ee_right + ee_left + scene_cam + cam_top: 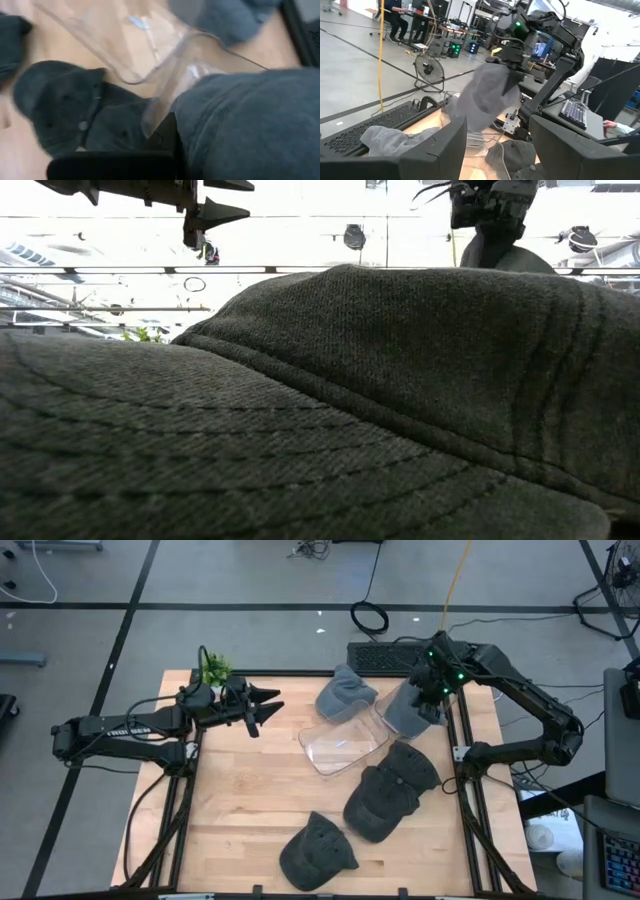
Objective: Pick & Place hat
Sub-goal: Stack the left gray cap on top of the gray cap in the right transparent bin
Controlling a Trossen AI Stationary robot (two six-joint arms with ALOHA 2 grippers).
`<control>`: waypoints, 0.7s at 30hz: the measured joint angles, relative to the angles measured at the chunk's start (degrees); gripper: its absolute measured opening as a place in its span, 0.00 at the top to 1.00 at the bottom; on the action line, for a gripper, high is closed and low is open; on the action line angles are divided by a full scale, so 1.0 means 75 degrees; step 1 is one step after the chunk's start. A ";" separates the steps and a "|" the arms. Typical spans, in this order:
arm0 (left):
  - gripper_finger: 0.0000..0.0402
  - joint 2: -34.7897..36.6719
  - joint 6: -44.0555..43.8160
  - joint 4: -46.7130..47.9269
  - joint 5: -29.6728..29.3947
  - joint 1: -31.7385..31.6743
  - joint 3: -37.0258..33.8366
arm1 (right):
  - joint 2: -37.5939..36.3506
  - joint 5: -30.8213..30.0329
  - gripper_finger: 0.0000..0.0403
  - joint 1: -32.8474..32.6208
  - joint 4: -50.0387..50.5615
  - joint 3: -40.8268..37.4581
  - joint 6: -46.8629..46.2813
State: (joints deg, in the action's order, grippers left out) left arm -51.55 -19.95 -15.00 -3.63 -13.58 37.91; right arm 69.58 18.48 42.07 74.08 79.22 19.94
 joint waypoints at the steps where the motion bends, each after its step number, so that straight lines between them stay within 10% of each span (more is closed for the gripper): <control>1: 0.44 0.0000 0.0001 0.0000 -0.0037 0.0000 0.0000 | 0.0014 0.0151 1.00 -0.0066 0.0015 0.0000 0.0091; 13: 0.44 0.0000 0.0001 0.0003 -0.0182 0.0000 0.0000 | 0.1025 0.0243 1.00 -0.0822 0.0325 0.0000 0.0260; 21: 0.44 0.0000 0.0045 0.0053 -0.0185 0.0000 0.0000 | 0.1475 -0.1448 1.00 -0.0876 -0.0127 -0.0006 0.0006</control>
State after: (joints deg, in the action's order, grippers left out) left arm -51.55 -19.61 -14.61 -5.02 -13.58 37.91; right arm 80.65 7.63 35.51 73.13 79.18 19.99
